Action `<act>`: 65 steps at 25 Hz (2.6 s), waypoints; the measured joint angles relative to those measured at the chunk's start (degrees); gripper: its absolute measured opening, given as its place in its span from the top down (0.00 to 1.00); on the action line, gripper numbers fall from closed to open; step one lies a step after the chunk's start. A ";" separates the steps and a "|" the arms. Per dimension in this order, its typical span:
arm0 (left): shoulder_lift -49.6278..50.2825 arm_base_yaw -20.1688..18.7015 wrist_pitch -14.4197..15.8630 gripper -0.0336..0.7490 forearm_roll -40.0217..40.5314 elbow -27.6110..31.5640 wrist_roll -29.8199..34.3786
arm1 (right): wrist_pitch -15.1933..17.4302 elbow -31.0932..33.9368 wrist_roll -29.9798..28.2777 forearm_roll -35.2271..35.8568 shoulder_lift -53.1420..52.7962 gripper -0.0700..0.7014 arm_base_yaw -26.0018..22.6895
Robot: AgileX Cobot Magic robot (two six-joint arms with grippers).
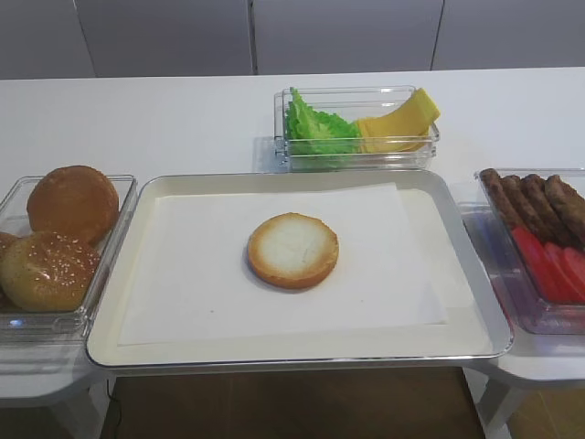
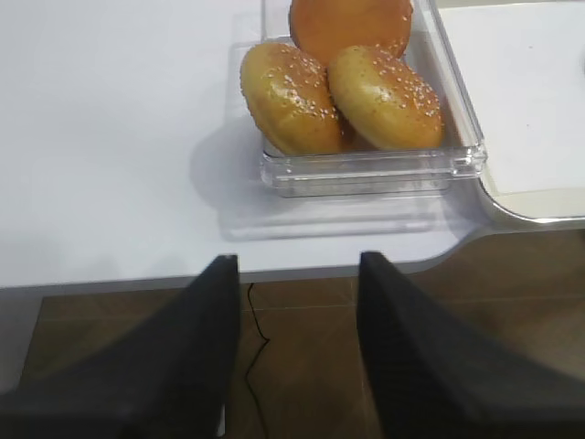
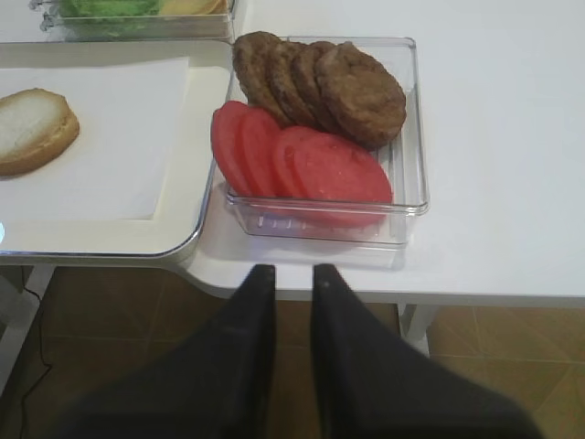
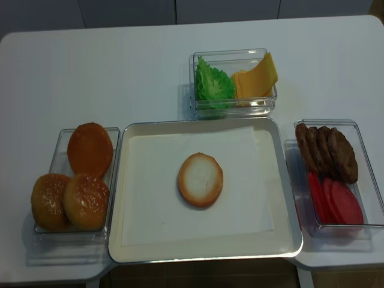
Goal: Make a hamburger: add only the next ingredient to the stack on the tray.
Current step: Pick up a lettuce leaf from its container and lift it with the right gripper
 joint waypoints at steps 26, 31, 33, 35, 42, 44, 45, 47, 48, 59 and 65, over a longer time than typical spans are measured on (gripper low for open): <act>0.00 0.00 0.00 0.57 0.00 0.00 0.00 | 0.00 0.00 0.00 0.00 0.00 0.75 0.00; 0.00 0.00 0.00 0.57 0.00 0.00 -0.03 | -0.11 0.00 0.00 -1.31 0.00 0.75 0.00; 0.00 0.00 0.00 0.57 0.00 0.00 -0.03 | -0.11 0.00 0.00 -1.42 0.00 0.75 0.00; 0.00 0.00 0.00 0.57 0.00 0.00 -0.03 | -0.11 0.00 0.00 -1.42 0.00 0.75 0.00; 0.00 0.00 0.00 0.57 0.00 0.00 -0.03 | -1.31 0.02 0.00 -1.42 0.00 0.48 0.00; 0.00 0.00 0.00 0.57 0.00 0.00 -0.03 | -2.72 0.02 0.00 -0.77 0.00 0.34 0.00; 0.00 0.00 0.00 0.57 0.00 0.00 -0.03 | -3.91 -0.09 0.00 -0.10 0.00 0.31 0.00; 0.00 0.00 0.00 0.57 0.00 0.00 -0.03 | -7.45 -0.60 0.00 2.14 0.00 0.30 0.00; 0.00 0.00 0.00 0.57 0.00 0.00 -0.03 | -9.12 -1.01 0.00 3.13 0.00 0.30 0.00; 0.00 0.00 0.00 0.57 0.00 0.00 -0.03 | -17.32 -7.48 0.68 7.65 18.87 0.30 0.00; 0.00 0.00 0.00 0.57 0.00 0.00 -0.03 | -23.87 -13.42 0.41 11.06 35.09 0.31 0.00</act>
